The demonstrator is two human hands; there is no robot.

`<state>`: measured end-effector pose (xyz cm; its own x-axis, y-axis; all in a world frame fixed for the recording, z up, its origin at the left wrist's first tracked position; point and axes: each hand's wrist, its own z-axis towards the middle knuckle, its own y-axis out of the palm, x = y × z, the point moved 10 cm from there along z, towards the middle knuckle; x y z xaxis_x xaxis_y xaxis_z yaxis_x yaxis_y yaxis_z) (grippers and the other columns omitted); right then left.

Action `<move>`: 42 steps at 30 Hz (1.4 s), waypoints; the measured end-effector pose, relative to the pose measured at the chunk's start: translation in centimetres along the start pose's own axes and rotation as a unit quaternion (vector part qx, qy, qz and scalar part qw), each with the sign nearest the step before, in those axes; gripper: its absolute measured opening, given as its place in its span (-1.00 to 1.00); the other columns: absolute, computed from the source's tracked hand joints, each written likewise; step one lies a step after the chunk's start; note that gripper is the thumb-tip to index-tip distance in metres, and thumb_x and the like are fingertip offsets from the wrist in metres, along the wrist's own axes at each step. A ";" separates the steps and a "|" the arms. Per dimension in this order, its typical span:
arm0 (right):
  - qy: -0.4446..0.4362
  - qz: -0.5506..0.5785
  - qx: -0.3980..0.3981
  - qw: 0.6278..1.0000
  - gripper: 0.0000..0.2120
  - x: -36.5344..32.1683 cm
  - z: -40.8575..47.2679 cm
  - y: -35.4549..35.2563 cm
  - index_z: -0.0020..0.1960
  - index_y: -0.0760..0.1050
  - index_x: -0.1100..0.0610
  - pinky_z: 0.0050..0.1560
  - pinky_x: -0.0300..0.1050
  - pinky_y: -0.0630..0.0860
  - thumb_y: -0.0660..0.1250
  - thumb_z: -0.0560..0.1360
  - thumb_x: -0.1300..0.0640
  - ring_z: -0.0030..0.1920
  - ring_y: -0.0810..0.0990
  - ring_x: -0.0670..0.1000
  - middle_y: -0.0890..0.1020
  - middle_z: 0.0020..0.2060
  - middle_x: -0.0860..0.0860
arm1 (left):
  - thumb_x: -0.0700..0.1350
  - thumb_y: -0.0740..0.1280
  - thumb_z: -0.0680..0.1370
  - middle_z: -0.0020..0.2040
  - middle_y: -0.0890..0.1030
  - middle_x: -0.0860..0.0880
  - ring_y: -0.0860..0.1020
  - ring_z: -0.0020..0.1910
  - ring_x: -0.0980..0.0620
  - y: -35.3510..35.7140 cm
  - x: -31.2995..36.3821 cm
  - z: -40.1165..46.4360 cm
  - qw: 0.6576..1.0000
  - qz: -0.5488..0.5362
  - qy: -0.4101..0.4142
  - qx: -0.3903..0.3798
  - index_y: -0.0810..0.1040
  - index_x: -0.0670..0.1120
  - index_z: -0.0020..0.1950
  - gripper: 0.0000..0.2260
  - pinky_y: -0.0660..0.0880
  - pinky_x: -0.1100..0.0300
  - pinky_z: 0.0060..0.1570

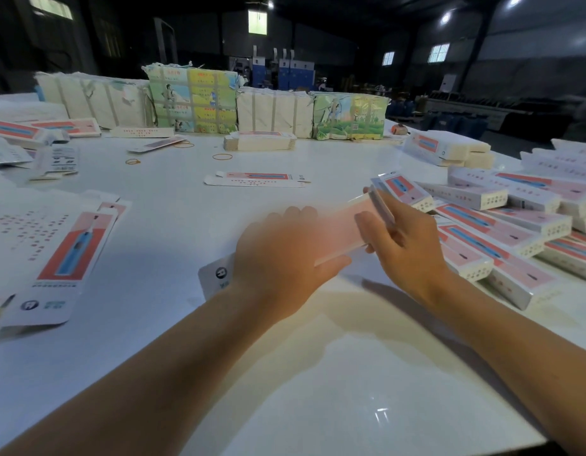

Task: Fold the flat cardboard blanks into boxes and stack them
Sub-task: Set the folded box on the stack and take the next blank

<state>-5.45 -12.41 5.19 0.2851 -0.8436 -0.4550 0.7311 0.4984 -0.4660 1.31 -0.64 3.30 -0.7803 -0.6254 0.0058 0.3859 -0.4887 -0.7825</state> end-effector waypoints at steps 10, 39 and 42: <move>-0.022 -0.004 0.013 1.000 -0.76 -1.0 -0.2 0.1 0.13 0.48 -0.18 -0.25 -0.23 0.56 0.07 0.58 -0.12 -0.19 0.62 -0.12 0.60 -0.19 -0.22 | 0.40 0.08 0.41 -0.03 0.49 0.08 0.49 -0.14 0.06 1.0 -1.0 0.2 0.992 -0.116 -0.018 -0.039 0.29 0.02 0.08 -0.50 0.40 0.19 -0.27; 0.239 0.367 -0.035 0.898 -0.63 2.9 -0.5 2.7 0.28 0.38 -0.03 -0.16 -0.18 0.61 0.06 0.62 0.33 -0.06 0.68 -0.07 0.69 -0.13 -0.21 | 0.35 0.15 0.37 -0.11 0.58 -0.14 0.53 -0.20 -0.16 -1.0 0.0 0.4 0.998 -0.037 0.025 0.040 0.53 -0.19 0.12 -0.34 0.45 0.03 -0.29; 0.226 0.337 -0.047 0.913 -0.58 2.6 -0.6 2.9 0.27 0.36 -0.12 -0.17 -0.24 0.59 0.04 0.62 0.34 -0.06 0.67 -0.11 0.69 -0.15 -0.21 | 0.33 0.16 0.37 -0.13 0.58 -0.15 0.53 -0.22 -0.16 -1.0 0.3 0.4 0.998 -0.026 0.030 0.039 0.53 -0.21 0.12 -0.34 0.43 0.04 -0.31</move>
<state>-2.90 -13.08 2.20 0.3501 -0.1799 -0.9193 0.4217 0.9066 -0.0168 0.93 -0.56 4.30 -0.8277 -0.5611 0.0059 0.3792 -0.5671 -0.7311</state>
